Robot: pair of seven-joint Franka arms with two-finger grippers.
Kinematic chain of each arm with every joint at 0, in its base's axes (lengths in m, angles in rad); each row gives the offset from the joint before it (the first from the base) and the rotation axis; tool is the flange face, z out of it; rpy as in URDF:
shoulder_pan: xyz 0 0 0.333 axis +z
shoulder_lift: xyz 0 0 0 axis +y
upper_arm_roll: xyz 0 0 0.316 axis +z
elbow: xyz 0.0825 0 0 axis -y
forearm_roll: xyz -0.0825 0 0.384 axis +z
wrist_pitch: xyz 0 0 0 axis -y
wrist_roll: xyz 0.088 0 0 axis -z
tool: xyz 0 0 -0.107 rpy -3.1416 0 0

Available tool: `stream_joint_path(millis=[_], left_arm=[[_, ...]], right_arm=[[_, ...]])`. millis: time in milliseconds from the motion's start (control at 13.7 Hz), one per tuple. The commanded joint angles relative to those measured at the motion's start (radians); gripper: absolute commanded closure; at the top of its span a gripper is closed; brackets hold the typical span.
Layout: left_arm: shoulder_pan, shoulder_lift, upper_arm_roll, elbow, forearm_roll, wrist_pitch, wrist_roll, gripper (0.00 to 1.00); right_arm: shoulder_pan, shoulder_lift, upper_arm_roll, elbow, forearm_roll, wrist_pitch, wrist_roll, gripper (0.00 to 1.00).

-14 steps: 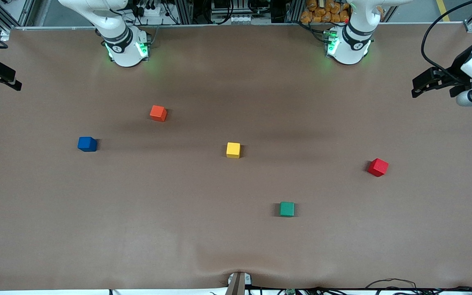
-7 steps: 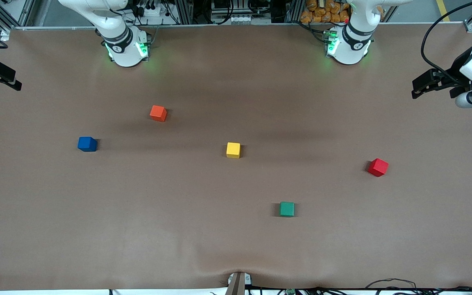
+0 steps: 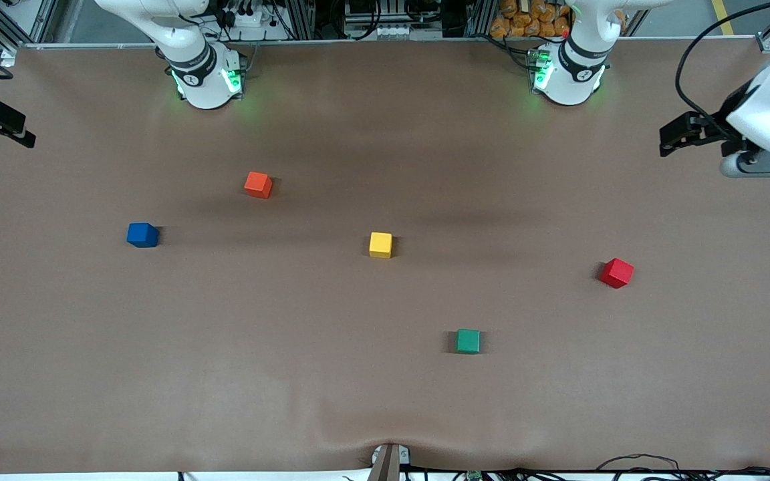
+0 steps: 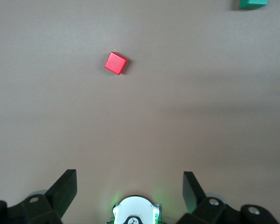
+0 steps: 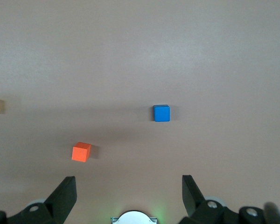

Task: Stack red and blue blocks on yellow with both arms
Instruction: 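Raise the left gripper from rest and start moving toward the red cube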

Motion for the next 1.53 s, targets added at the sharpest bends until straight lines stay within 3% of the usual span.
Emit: stream_joint_path(millis=[0,1461], left_arm=[[0.007,-0.002,-0.006,0.003,0.016,-0.017,0.0,0.0],[0.001,0.009,-0.01,-0.037,0.014,0.023,-0.004,0.0]], right_arm=[[-0.015,-0.012,0.009,-0.009,0.012,-0.005,-0.007,0.0],[-0.02,-0.012,0.009,-0.009,0.012,-0.005,-0.006,0.0]])
